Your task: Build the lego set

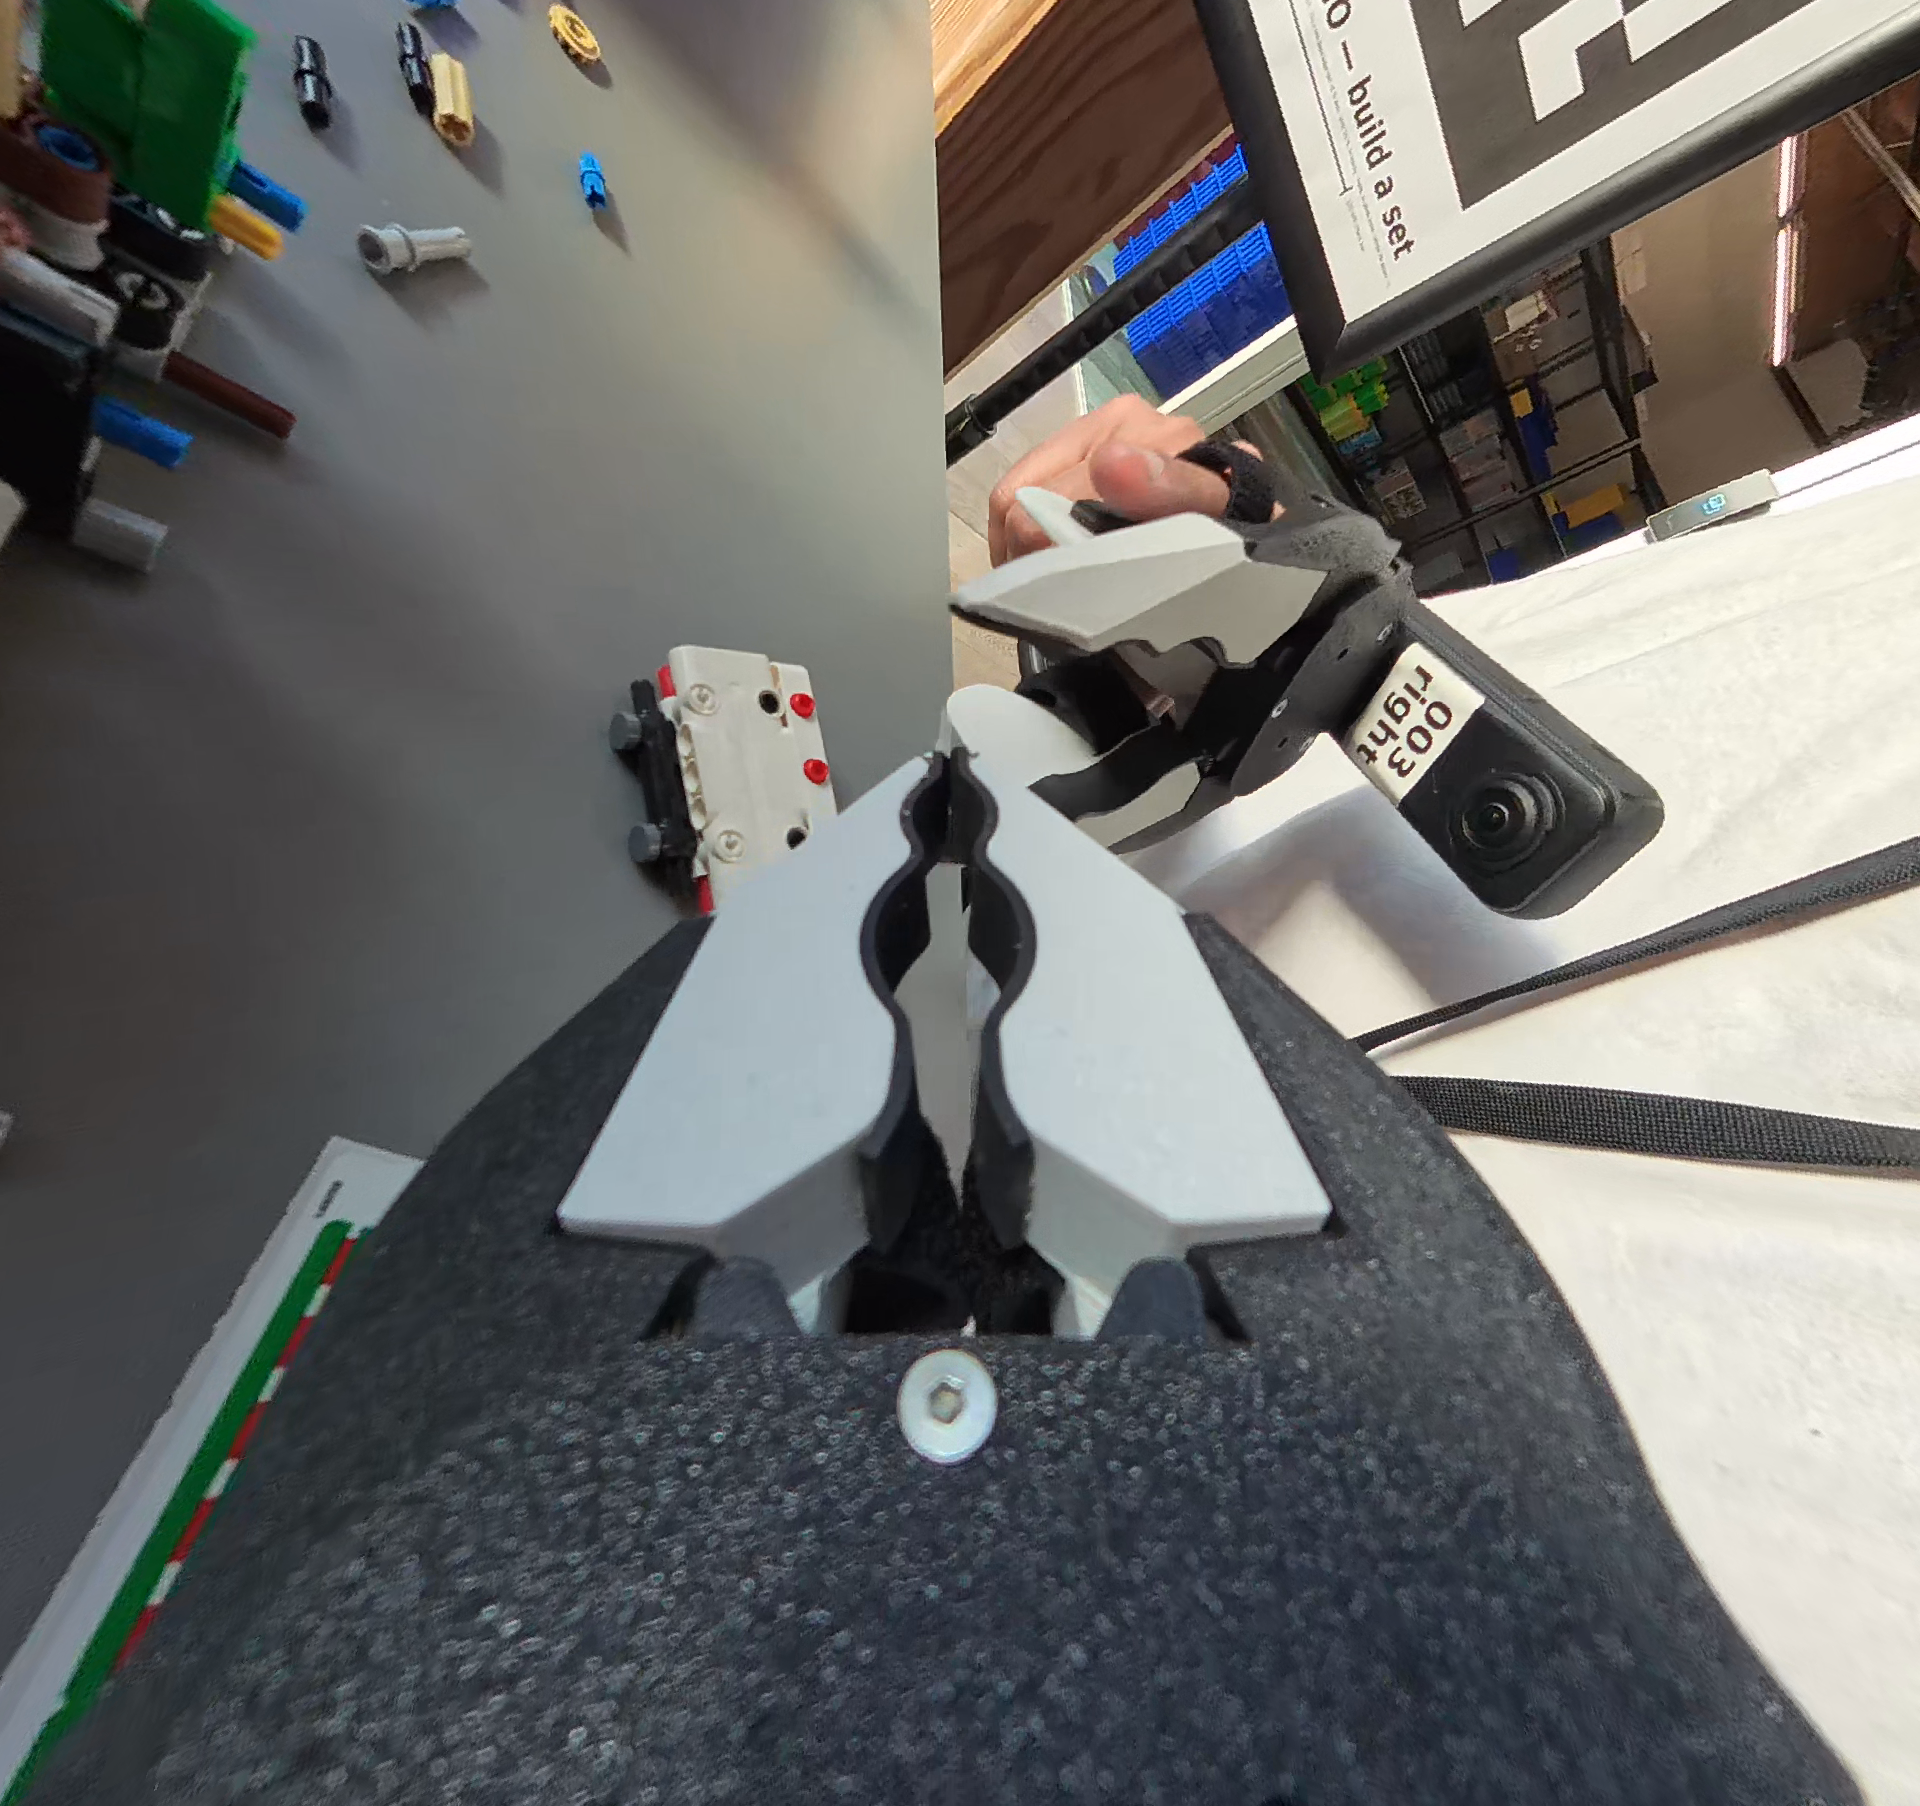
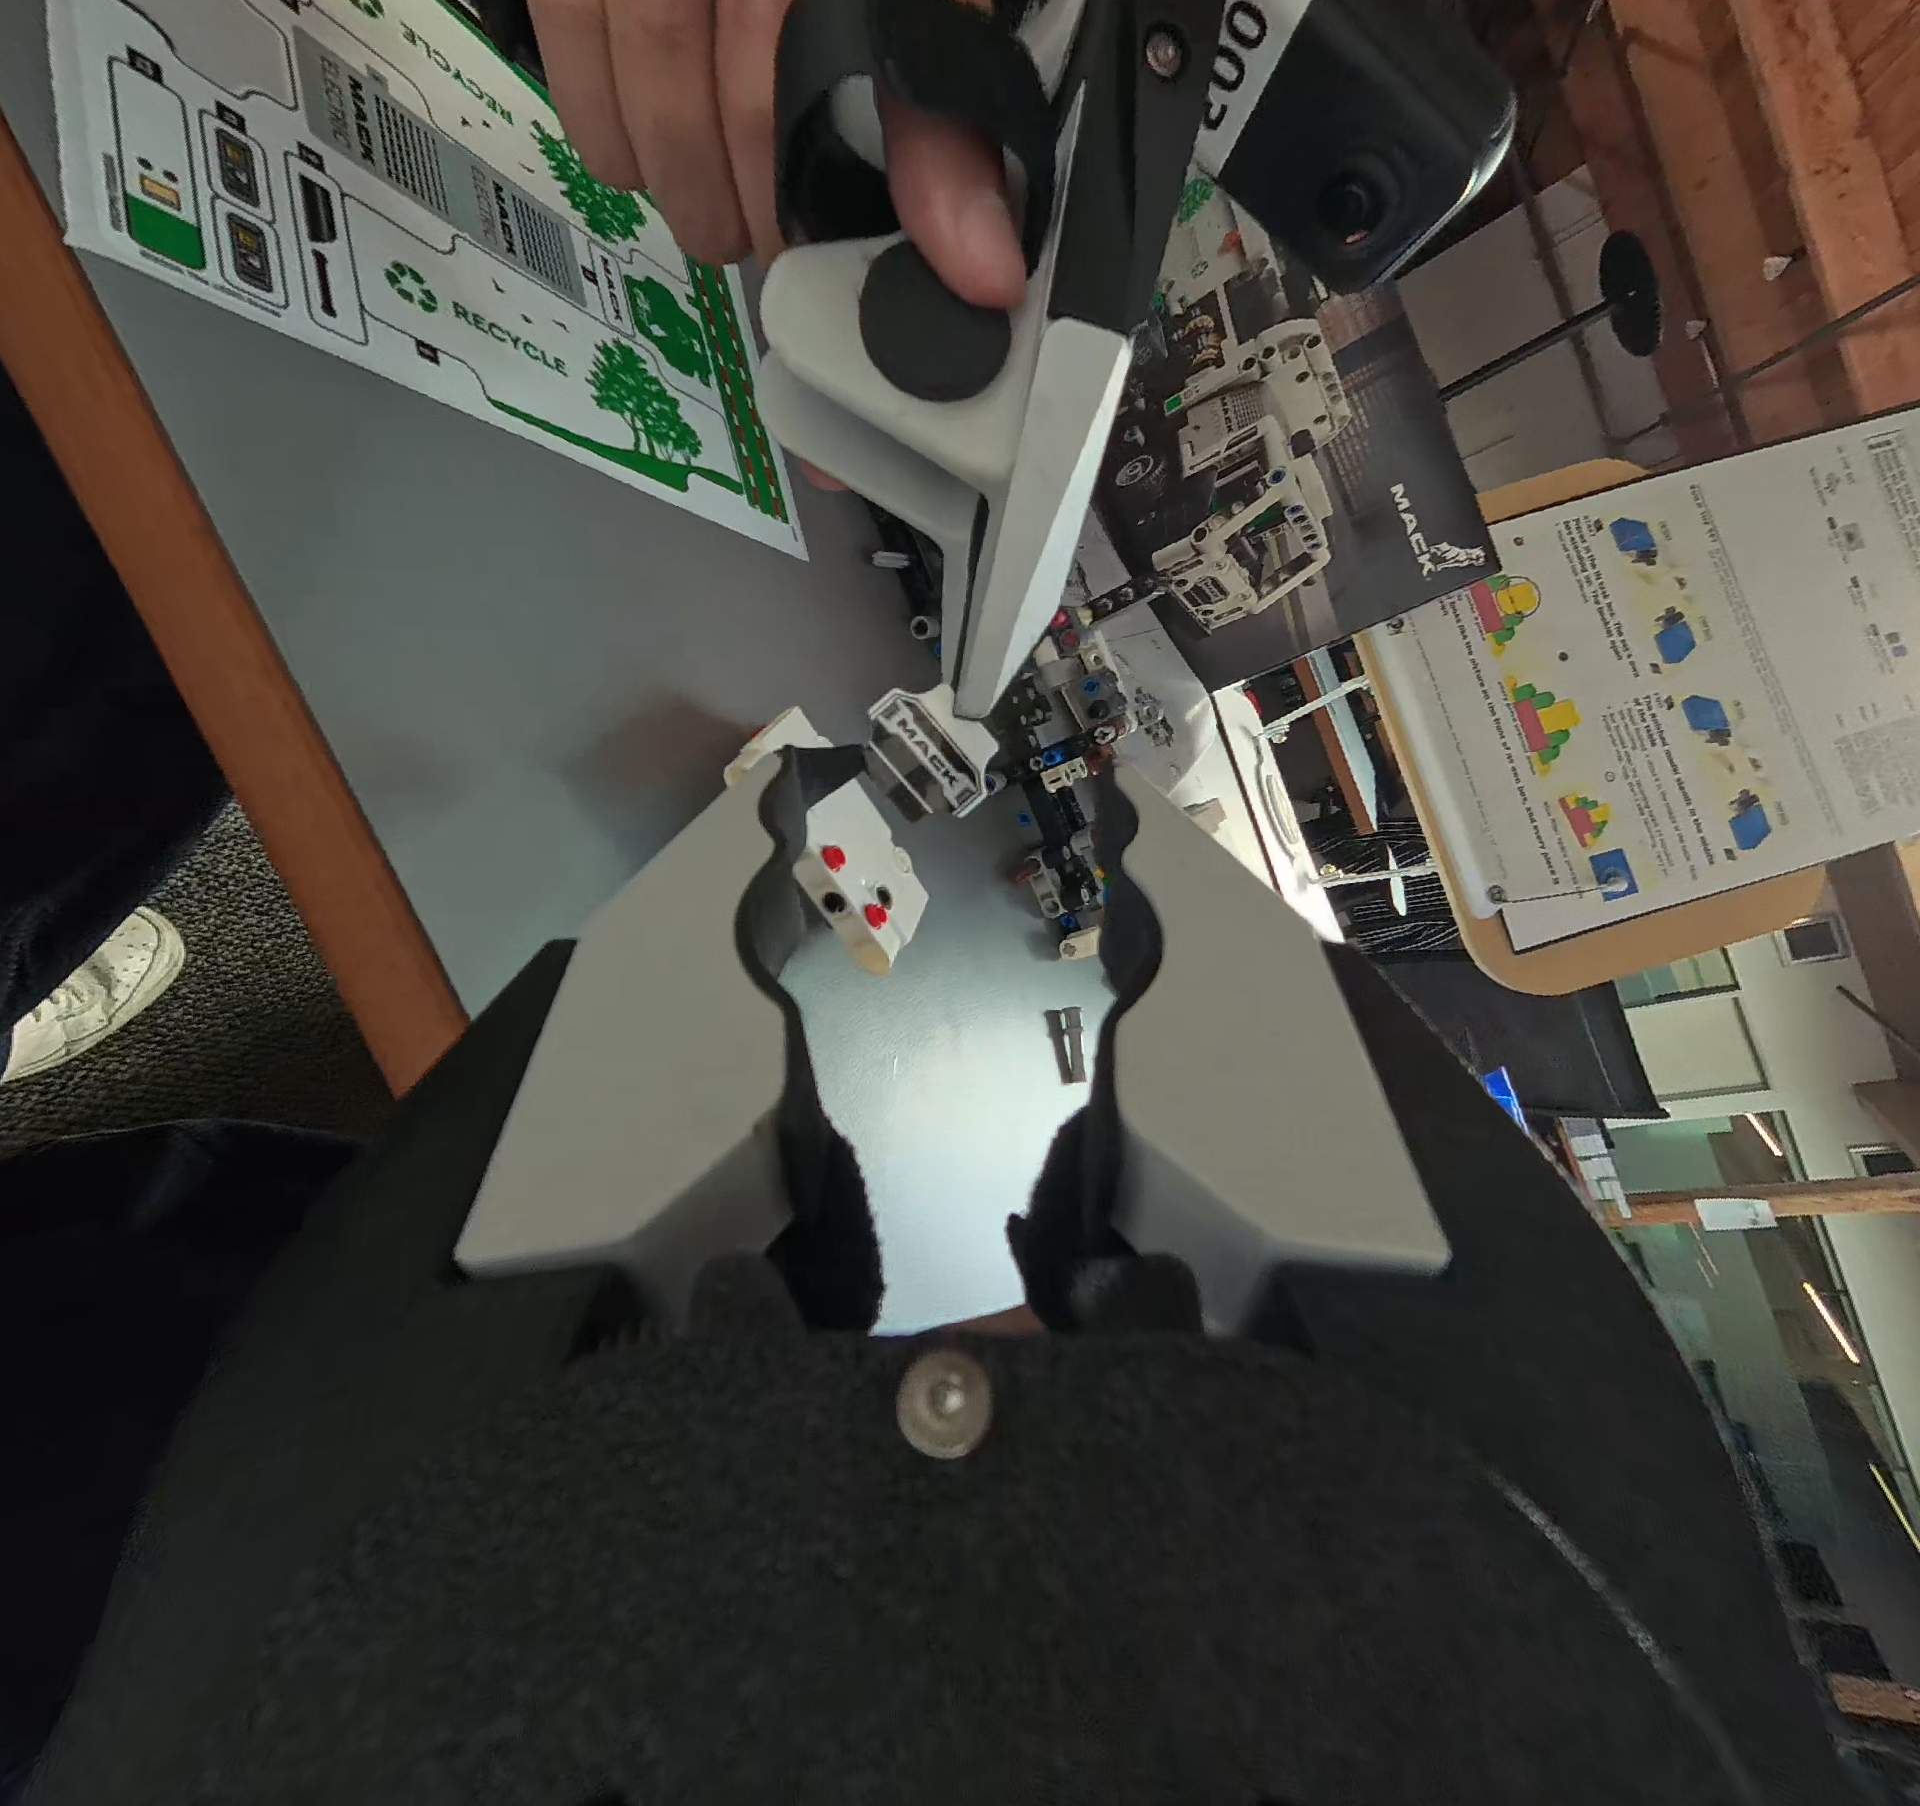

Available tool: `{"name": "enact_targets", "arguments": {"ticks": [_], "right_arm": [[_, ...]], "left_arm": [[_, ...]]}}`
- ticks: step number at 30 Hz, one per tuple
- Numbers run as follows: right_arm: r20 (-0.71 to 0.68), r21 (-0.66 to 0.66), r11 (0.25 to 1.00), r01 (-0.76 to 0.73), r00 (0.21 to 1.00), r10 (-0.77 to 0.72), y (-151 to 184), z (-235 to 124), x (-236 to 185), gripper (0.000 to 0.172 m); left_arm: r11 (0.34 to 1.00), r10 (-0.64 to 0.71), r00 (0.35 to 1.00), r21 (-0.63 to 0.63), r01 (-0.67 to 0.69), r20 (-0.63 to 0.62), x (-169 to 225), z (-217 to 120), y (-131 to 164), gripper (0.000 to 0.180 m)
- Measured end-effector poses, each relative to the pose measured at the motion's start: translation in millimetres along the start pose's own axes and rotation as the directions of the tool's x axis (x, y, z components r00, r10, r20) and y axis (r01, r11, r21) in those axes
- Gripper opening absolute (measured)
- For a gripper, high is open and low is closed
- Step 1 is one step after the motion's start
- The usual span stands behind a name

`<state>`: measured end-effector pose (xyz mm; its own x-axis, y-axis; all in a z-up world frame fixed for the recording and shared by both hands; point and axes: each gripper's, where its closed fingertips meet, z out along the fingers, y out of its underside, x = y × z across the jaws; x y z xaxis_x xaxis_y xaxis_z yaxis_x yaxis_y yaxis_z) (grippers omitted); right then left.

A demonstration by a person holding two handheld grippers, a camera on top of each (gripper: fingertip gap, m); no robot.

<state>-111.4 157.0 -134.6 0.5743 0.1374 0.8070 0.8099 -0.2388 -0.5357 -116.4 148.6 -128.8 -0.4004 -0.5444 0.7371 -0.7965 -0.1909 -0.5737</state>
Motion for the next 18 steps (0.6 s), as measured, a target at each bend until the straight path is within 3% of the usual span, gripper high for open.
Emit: {"name": "enact_targets", "arguments": {"ticks": [15,18], "right_arm": [[0.063,0.007,0.995,-0.098,0.993,0.097,2,-3,-6,0.053],[0.079,0.018,0.983,-0.184,0.98,0.183,2,-6,-2,0.052]], "left_arm": [[0.998,0.022,0.998,0.052,-0.025,0.066,-10,-21,-12,0.0],[0.999,0.002,0.998,0.04,-0.004,0.06,-13,-20,-10,0.0]]}}
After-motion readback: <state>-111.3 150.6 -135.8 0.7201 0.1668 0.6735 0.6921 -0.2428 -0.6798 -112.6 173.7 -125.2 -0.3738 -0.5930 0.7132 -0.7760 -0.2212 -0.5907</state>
